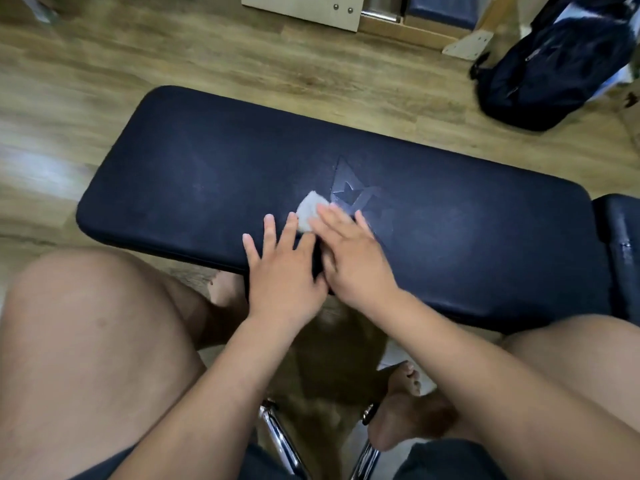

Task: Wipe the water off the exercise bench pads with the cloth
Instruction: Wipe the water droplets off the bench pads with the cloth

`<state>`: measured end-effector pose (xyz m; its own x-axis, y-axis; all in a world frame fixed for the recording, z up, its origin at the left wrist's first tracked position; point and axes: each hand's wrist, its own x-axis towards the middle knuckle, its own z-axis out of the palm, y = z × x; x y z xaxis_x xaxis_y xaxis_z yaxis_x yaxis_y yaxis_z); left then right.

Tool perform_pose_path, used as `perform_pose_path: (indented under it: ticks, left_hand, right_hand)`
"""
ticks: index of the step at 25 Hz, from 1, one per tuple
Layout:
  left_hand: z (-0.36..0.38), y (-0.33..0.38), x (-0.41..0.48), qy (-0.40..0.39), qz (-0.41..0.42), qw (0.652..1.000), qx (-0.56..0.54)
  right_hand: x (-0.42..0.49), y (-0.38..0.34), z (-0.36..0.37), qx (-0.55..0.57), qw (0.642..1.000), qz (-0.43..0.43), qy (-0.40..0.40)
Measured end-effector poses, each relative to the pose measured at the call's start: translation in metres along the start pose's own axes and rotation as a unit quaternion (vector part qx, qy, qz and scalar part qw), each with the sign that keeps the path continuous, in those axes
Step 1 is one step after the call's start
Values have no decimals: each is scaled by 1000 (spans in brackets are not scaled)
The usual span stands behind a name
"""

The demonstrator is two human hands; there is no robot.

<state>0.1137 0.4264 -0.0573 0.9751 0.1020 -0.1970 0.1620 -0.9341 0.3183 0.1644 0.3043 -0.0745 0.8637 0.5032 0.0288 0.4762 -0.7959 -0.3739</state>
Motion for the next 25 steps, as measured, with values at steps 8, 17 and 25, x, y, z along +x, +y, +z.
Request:
perform_pose_path:
  ticks: [8,17,25]
  left_hand:
    - [-9,18,-14,50,27,996,-67]
    - [-12,53,2,-68,115,987,85]
    - [-62,29,145,-216,74,943,243]
  right_hand:
    - [-62,107,-68,-189,958,217,14]
    - [-116,141,-87,-208,925,315,-29]
    - [-124,251,-143,-207,821,524,-95]
